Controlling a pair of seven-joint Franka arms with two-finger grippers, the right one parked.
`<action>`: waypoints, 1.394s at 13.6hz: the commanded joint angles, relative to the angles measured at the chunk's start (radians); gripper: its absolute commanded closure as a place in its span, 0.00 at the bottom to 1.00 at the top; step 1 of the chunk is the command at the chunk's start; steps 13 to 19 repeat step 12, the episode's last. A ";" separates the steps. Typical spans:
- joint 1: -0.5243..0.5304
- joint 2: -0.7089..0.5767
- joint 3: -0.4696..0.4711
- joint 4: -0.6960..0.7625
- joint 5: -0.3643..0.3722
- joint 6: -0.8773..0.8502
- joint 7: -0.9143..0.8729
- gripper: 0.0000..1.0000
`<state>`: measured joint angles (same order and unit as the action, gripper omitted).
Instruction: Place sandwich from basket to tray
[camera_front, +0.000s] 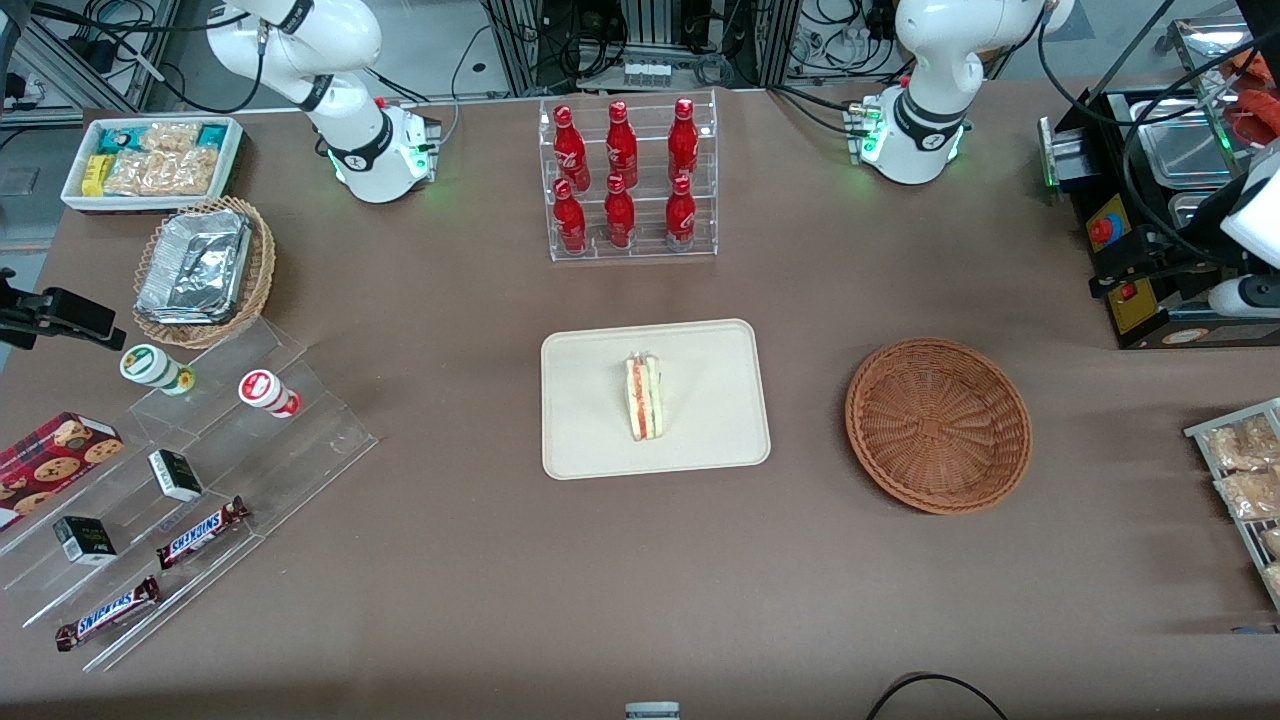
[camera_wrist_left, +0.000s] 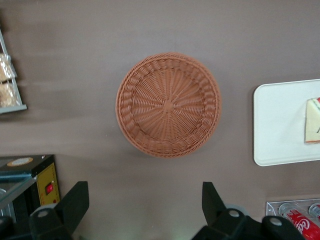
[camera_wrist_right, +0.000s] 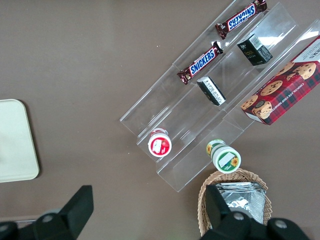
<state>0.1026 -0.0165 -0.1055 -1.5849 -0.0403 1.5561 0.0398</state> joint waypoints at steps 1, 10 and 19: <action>-0.027 0.017 0.004 0.057 0.005 -0.019 -0.001 0.00; -0.081 0.079 0.056 0.131 0.028 -0.018 0.002 0.00; -0.072 0.075 0.056 0.131 0.028 -0.018 0.011 0.00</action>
